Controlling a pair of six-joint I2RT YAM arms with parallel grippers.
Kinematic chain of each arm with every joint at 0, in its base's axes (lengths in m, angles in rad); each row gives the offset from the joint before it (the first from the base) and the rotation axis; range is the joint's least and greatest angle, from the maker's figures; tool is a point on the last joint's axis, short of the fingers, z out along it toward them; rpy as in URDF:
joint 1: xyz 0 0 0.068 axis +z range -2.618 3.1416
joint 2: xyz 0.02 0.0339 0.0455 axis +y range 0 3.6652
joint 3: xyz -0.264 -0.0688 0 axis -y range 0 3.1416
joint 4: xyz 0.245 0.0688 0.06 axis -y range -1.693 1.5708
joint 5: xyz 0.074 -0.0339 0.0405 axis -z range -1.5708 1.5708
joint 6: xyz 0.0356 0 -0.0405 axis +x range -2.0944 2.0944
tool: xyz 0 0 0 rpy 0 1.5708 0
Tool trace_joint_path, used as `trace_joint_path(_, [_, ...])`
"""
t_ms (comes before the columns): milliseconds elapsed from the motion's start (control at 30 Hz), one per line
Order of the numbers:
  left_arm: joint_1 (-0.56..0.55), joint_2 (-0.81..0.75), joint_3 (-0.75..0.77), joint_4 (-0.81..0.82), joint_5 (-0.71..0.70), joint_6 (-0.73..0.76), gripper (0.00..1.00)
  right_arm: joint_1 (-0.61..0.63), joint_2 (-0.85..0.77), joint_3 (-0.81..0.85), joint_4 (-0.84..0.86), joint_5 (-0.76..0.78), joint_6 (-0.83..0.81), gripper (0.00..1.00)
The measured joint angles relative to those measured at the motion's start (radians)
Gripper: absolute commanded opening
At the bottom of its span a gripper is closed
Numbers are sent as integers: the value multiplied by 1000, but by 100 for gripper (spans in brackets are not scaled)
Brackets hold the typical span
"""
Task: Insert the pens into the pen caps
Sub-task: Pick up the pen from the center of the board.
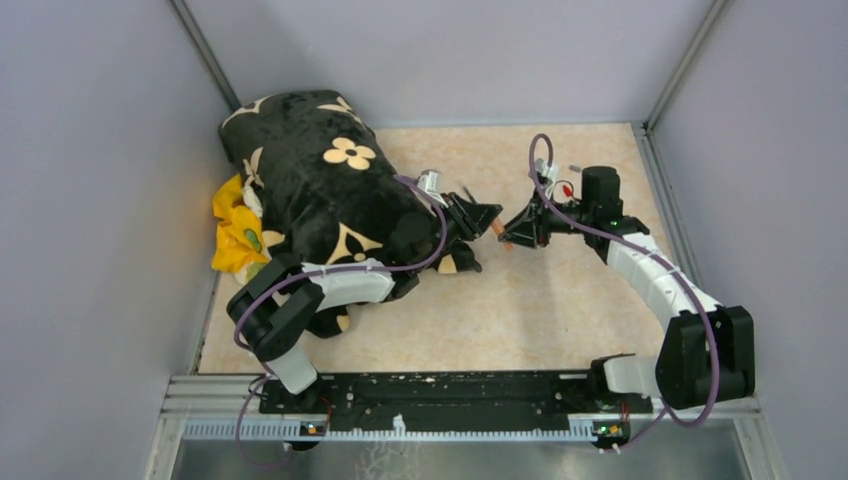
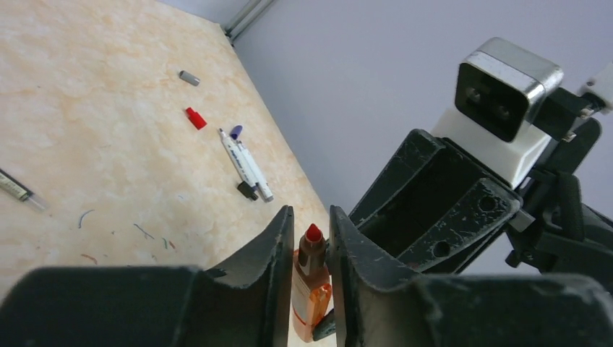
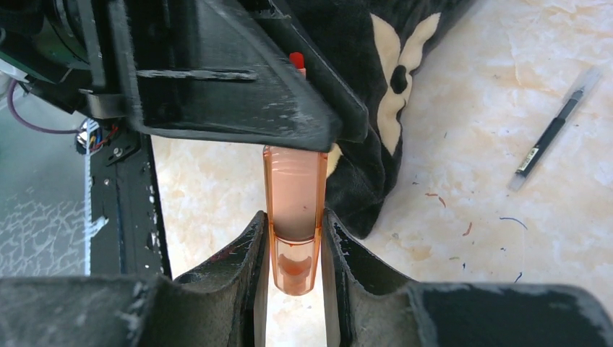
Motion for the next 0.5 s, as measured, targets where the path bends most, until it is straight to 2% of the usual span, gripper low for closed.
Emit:
trace_joint_path(33, [0, 0, 5, -15, -6, 5, 9, 2, 0, 0, -5, 5, -4, 2])
trace_joint_path(100, [1, 1, 6, -32, -14, 11, 0, 3, 0, 0, -13, 18, -13, 2])
trace_joint_path(267, [-1, 1, 6, -42, -15, 13, 0, 8, 0, 0, -29, 36, -28, 8])
trace_joint_path(300, [-1, 1, 6, -42, -15, 15, 0, 8, 0, 0, -29, 37, -29, 13])
trace_joint_path(433, [-1, 1, -21, 6, -13, 35, 0, 13, 0, 0, -32, 32, -40, 49])
trace_joint_path(500, [0, 0, -56, 50, -11, 49, 0, 13, 0, 0, -41, 21, -53, 61])
